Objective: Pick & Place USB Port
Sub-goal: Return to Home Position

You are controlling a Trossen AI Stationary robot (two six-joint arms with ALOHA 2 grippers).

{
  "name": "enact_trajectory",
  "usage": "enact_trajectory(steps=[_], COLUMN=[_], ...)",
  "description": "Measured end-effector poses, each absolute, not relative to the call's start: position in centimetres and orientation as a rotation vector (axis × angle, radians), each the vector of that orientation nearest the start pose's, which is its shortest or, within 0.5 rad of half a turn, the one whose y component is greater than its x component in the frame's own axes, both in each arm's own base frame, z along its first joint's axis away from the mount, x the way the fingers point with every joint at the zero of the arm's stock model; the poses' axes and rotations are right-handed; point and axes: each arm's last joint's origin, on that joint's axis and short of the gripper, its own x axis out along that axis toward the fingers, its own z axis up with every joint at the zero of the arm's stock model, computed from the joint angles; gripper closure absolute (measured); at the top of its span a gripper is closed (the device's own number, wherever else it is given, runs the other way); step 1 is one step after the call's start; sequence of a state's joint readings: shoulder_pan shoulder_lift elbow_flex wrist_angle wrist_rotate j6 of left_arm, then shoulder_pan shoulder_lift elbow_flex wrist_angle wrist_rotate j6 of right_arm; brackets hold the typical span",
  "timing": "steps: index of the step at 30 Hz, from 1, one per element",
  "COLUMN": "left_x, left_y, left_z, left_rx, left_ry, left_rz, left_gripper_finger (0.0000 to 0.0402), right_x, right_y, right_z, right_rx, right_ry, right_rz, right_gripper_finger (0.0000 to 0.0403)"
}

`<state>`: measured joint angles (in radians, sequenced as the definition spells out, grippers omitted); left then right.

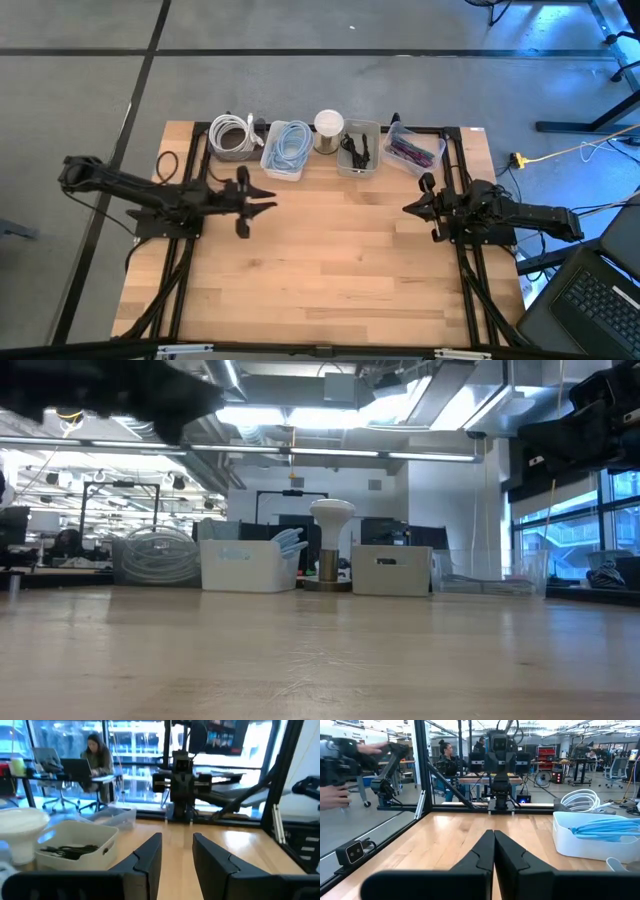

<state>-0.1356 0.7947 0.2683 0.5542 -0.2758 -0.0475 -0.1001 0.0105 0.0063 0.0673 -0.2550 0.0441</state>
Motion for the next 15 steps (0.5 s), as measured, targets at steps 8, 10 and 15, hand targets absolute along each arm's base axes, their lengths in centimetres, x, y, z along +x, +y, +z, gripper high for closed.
enact_trajectory(steps=[8, 10, 15], left_x=[13.4, 12.8, 11.8], left_y=[-1.1, -1.0, -1.0], left_z=[20.2, 19.9, 19.7], left_rx=[-0.014, 0.009, 0.025], left_ry=[-0.136, -0.162, -0.228], left_rz=[0.132, 0.117, 0.087], left_gripper_finger=[0.0297, 0.0298, 0.0302], right_x=[9.7, 9.7, 9.7], right_y=[-0.2, -0.2, -0.2], right_z=[17.1, 17.1, 17.1], right_rx=[0.033, 0.033, 0.033], right_ry=[-0.058, -0.058, -0.058], right_rz=[0.156, 0.156, 0.156], right_gripper_finger=[0.0393, 0.0393, 0.0393])
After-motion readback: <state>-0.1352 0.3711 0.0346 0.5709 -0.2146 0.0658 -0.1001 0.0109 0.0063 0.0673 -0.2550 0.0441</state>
